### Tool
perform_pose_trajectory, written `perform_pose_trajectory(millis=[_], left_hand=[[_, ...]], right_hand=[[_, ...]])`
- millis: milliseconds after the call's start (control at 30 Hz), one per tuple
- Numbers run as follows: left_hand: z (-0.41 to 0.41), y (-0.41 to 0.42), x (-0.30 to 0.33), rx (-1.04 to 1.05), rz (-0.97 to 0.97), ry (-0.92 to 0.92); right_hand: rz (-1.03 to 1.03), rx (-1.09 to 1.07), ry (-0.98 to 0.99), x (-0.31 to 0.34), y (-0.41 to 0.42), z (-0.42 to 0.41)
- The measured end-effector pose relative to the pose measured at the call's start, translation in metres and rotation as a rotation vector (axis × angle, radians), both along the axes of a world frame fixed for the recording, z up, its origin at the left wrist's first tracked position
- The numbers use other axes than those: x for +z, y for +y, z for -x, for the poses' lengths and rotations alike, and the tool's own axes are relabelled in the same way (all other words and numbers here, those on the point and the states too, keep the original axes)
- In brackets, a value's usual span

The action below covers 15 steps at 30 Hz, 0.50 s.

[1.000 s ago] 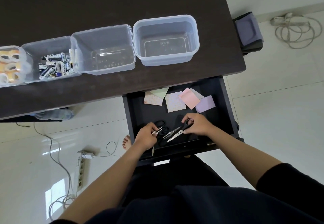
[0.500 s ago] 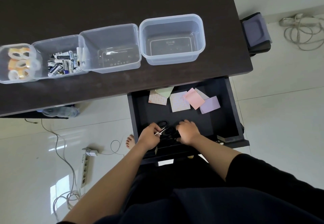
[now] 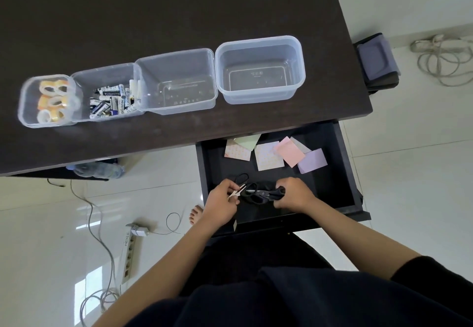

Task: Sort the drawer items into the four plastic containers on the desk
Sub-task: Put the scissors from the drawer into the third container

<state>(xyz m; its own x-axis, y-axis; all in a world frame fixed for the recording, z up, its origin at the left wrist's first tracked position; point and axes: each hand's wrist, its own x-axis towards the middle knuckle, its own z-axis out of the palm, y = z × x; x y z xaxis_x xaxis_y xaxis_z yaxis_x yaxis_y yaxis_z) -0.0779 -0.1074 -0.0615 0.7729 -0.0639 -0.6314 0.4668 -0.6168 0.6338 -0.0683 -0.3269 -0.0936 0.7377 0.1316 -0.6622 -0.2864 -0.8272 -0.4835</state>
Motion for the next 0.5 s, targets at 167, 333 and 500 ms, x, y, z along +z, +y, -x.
perform_pose_trajectory(millis=[167,333,500], left_hand=[[-0.015,0.008,0.035,0.034,0.064,-0.187],[-0.048,0.024,0.082,0.092,0.167,-0.396],[-0.099,0.072,0.13,0.092,0.193,-0.602]], right_hand=[[-0.063,-0.161,-0.138,0.041,-0.011,-0.01],[-0.206,-0.275,-0.35,0.097,0.009,-0.036],[-0.323,-0.358,-0.449,0.142,0.057,-0.069]])
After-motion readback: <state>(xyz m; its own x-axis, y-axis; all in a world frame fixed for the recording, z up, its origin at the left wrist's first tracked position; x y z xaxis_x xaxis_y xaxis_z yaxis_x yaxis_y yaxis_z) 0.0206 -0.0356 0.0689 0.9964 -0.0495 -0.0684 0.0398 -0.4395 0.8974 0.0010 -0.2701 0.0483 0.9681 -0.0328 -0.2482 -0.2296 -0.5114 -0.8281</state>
